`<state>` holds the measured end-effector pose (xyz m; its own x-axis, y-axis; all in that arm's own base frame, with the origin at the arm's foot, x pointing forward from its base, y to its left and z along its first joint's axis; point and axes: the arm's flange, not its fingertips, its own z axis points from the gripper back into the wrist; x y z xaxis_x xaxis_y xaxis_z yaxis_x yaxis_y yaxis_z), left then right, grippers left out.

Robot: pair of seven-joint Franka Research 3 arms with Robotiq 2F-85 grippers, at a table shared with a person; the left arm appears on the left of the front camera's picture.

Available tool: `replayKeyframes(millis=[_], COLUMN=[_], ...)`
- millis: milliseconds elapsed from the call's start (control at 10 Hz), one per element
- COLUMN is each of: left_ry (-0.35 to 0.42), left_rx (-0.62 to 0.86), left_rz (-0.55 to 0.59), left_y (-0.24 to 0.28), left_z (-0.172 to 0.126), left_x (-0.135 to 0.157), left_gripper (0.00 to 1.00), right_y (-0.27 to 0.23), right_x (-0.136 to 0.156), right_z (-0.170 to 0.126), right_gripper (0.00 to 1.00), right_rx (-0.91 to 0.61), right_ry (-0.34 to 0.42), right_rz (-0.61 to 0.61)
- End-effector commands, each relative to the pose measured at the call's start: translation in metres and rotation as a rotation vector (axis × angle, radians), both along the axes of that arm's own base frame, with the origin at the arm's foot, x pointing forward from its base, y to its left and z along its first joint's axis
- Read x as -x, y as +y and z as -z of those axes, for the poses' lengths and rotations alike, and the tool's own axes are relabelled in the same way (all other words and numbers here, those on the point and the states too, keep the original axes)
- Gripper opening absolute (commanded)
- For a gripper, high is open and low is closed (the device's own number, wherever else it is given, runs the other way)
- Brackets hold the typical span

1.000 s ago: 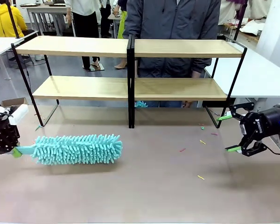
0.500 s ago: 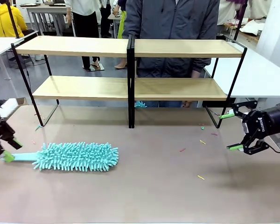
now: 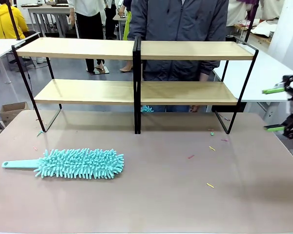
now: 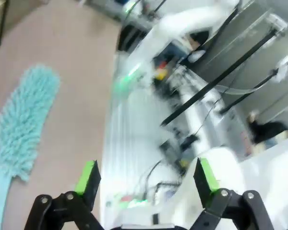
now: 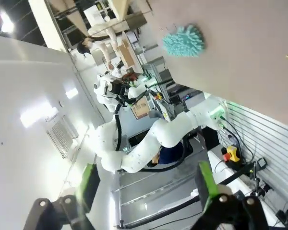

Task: Clean the shelves.
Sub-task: Place the Duster on the table.

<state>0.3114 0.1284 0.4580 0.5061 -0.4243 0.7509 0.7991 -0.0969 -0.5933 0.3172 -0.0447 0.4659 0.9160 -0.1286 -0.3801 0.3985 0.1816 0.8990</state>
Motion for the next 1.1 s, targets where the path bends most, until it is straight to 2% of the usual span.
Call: replayKeyframes(millis=[0, 200, 300, 400, 1000], left_ry=[0.261, 0.284, 0.195, 0.195, 0.195], left_rx=[0.252, 0.277, 0.203, 0.203, 0.203], left_rz=[-0.048, -0.314, -0.043, -0.043, -0.043], left_y=[0.013, 0.022, 0.005, 0.005, 0.005], left_z=[0.008, 0.008, 0.023, 0.023, 0.023], left_x=[-0.027, -0.043, -0.021, -0.021, -0.021], left_gripper=[1.00, 1.00, 1.00, 1.00, 1.00], right_y=[-0.007, -0.018, -0.019, -0.027, -0.027], right_x=[0.020, 0.024, 0.022, 0.012, 0.012], right_z=[0.007, 0.010, 0.015, -0.006, -0.006], right_gripper=[1.00, 1.00, 1.00, 1.00, 1.00], right_rx=[-0.039, -0.060, -0.043, -0.019, -0.019], right_ry=[-0.069, -0.082, -0.082, -0.052, -0.052], right_rz=[0.053, 0.083, 0.116, 0.074, 0.074])
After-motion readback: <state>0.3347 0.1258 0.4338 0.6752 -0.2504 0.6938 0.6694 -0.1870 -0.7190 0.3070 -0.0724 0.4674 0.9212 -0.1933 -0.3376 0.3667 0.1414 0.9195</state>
